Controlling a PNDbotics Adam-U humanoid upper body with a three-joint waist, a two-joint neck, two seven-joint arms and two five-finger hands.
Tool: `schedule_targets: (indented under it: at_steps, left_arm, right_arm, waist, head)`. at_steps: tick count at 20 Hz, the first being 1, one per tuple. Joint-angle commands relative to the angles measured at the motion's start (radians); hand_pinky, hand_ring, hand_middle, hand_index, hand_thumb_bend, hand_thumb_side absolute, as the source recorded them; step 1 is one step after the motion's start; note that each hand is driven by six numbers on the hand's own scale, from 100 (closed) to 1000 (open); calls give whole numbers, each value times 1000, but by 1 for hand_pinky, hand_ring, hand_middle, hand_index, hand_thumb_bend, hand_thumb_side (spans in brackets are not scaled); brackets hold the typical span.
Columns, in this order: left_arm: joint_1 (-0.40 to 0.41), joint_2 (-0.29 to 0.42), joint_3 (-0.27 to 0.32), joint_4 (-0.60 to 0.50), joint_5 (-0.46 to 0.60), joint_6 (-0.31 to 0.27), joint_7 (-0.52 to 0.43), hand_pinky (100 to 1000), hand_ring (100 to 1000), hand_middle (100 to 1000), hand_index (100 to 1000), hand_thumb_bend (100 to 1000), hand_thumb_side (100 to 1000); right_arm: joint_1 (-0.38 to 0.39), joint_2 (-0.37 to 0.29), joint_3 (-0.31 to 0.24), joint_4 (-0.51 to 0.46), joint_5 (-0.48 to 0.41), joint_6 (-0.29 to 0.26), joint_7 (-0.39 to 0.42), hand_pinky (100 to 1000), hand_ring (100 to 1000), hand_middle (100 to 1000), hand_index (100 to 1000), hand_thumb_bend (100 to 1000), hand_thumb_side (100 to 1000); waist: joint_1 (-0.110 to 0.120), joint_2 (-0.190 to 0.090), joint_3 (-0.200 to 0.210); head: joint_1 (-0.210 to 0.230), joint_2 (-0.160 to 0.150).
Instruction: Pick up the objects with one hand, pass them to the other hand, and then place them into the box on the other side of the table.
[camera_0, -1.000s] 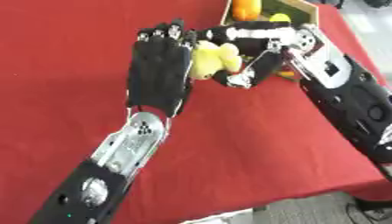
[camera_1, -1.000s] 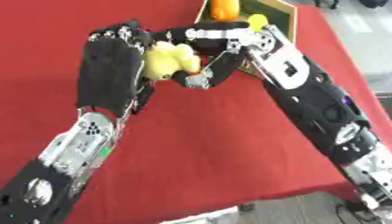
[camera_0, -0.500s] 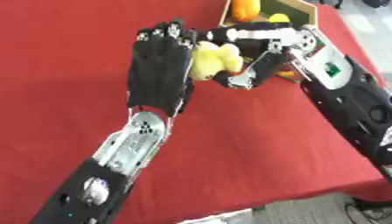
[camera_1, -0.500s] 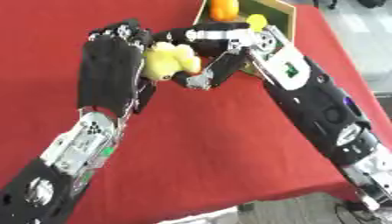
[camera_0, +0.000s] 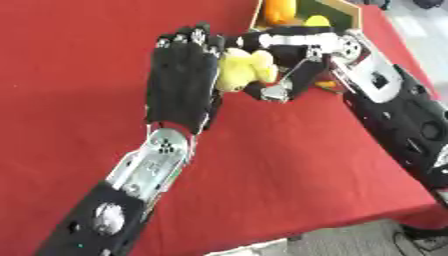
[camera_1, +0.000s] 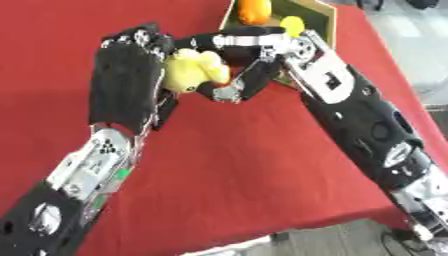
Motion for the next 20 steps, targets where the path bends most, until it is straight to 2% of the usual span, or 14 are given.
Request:
schedule_targets:
  at_steps: [1,2,3,5,8,9,11,14,20]
  left_arm:
    - [-12,-24,-2,0,-16,-3,-3,461,479,485,662,381,100]
    - [-11,-24,-2,2,-25,-3,-5,470,489,497,676,394,100]
    - [-10,-23,-3,5,-33,-4,-8,506,532,544,734,444,100]
    - [-9,-23,-3,8,-48,-6,-14,518,545,558,747,491,100]
    - [-8,-23,-3,8,-66,-13,-21,545,582,598,783,615,100]
    - [-8,-24,-4,8,-71,-17,-22,558,600,616,799,714,100]
    - [-7,-24,-5,7,-82,-27,-24,569,612,629,808,820,100]
    - [-7,-24,-6,6,-93,-39,-26,574,618,636,813,891,105]
    - [-6,-24,-4,5,-99,-46,-21,576,625,646,829,926,183]
  right_arm:
    - [-6,-17,-13,-27,-17,22,4,772,1000,137,359,100,185]
    - [-5,-17,-16,-26,-19,31,4,772,1000,137,359,100,184]
    - [-5,-17,-18,-26,-21,39,4,772,1000,136,357,100,183]
    - [-4,-18,-20,-27,-25,52,4,771,1000,134,355,100,183]
    - [-2,-18,-21,-29,-27,65,4,770,1000,132,350,100,187]
    - [-2,-18,-20,-30,-27,68,4,769,1000,131,349,100,182]
    - [-1,-17,-22,-29,-28,77,4,768,1000,131,348,100,180]
    - [0,-17,-25,-31,-32,85,4,768,1000,130,347,100,174]
    - [5,-17,-27,-32,-28,83,4,766,1000,132,345,100,169]
  waist:
    - [3,-14,-5]
    - [3,-14,-5]
    - [3,-14,-6]
    - [4,-14,-7]
    - [4,-14,-8]
    - [4,-14,-8]
    - [4,-14,-9]
    - [5,-14,-10]
    - [4,-12,-10]
  head:
    - [-3,3]
    - [-3,3]
    - [-3,3]
    - [-3,4]
    - [-3,4]
    - [-2,3]
    - [-4,2]
    - [-5,3]
    - [-6,4]
